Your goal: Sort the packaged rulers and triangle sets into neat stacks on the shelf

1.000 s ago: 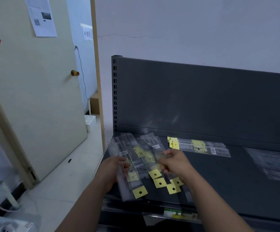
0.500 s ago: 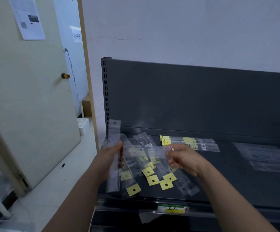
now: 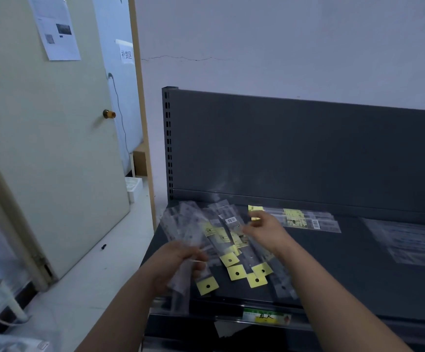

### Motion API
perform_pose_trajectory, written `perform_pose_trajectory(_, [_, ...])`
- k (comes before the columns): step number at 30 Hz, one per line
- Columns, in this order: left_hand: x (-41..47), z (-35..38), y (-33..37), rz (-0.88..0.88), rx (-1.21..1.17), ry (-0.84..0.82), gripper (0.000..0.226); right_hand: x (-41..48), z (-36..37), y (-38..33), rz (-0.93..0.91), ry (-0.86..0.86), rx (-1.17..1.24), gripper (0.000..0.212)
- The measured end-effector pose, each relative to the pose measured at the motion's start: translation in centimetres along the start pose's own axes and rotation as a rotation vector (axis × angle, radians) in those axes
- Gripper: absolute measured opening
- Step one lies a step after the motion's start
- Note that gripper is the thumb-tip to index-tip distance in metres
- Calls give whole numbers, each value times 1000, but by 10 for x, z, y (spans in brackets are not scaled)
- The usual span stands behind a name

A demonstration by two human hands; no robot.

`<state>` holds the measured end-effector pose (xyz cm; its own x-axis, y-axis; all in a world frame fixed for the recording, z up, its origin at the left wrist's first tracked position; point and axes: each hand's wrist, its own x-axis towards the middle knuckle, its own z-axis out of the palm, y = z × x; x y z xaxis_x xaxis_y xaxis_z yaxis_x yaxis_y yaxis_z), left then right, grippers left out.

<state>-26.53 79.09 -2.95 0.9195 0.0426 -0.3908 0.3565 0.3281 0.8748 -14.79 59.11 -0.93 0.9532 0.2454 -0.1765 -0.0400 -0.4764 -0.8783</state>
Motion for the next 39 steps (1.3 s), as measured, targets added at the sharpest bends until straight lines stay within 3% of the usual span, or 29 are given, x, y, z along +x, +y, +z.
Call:
perform_pose_trajectory(3, [8, -6, -3, -15, -129, 101, 22, 9, -21, 32, 106, 162, -504, 40])
perform_pose_trajectory(6, [14, 1, -6, -55, -158, 95, 22, 5, -26, 42, 252, 44, -593, 41])
perform_pose_trajectory(16, [22, 14, -8, -78, -1, 111, 20, 6, -6, 44, 218, -7, -405, 7])
perform_pose_trajectory(19, [24, 11, -7, -91, 5, 113, 23, 3, -12, 44, 197, 63, -316, 10])
perform_pose_trajectory(22, [25, 11, -6, -89, -26, 115, 21, 2, -25, 40, 178, 119, -63, 12])
perform_pose_trajectory(26, [26, 23, 4, -67, -86, 52, 9, 0, -43, 30, 156, -12, 279, 15])
perform_pose_trajectory(30, [31, 37, 17, 57, 8, 75, 28, -8, -62, 24, 93, -265, 361, 23])
perform_pose_trajectory(33, [34, 46, 25, 149, 75, 74, 32, -14, -68, 21, 63, -406, 249, 28])
perform_pose_trajectory(37, [37, 54, 24, 221, 205, 189, 14, -16, -73, 21, 75, -273, 397, 33])
perform_pose_trajectory(39, [38, 53, 21, 196, 152, 194, 23, -12, -77, 24, 68, -114, 525, 38])
